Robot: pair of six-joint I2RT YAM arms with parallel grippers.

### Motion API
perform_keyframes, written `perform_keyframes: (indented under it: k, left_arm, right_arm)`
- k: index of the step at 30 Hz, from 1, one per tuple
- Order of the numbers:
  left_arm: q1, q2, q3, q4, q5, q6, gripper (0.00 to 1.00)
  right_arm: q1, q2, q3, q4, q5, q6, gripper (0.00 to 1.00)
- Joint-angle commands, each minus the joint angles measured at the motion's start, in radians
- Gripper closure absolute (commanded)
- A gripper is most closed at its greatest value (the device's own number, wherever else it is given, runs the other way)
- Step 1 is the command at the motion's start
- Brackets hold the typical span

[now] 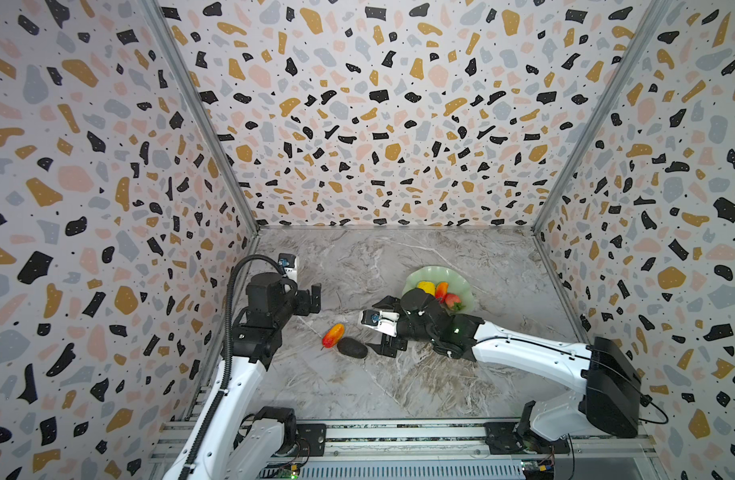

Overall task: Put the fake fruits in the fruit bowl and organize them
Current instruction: 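Move the right gripper back over the dark avocado, then close the right gripper on the dark avocado and lift it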

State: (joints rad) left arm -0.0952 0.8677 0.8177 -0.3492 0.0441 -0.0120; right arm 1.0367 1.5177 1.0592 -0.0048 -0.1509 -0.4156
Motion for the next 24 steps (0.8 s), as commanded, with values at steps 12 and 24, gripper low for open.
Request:
perform_keyframes:
  k: [12, 24]
  left_arm:
    - [0.005, -0.008, -0.012, 0.040, -0.004, -0.001, 0.00]
    - [0.005, -0.008, -0.012, 0.040, -0.007, -0.001, 0.00]
  right_arm:
    - [0.035, 0.332, 0.234, -0.001, -0.085, 0.117, 0.26]
    - [0.036, 0.423, 0.249, -0.054, -0.110, 0.164, 0.39]
